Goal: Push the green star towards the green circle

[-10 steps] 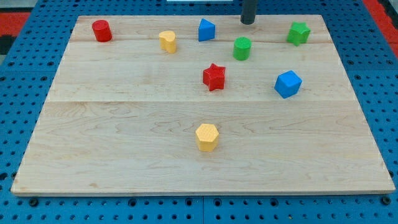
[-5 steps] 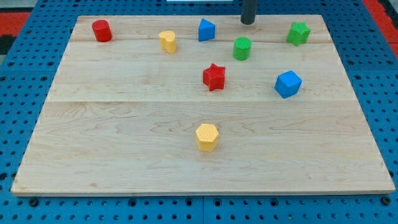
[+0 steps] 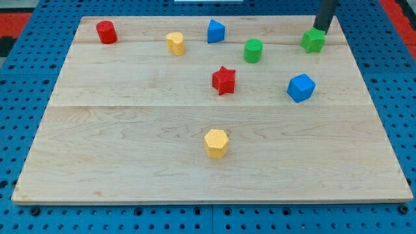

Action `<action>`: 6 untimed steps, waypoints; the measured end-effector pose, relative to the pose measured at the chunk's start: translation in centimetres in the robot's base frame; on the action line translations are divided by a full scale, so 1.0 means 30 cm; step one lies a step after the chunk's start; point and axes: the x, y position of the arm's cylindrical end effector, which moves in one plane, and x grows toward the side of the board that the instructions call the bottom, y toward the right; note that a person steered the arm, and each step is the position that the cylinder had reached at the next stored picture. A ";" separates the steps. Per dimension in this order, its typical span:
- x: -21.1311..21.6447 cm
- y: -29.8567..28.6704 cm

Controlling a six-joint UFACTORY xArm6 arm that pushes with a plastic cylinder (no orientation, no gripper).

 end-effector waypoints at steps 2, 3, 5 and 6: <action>0.191 -0.029; 0.264 -0.153; 0.201 -0.238; 0.200 -0.121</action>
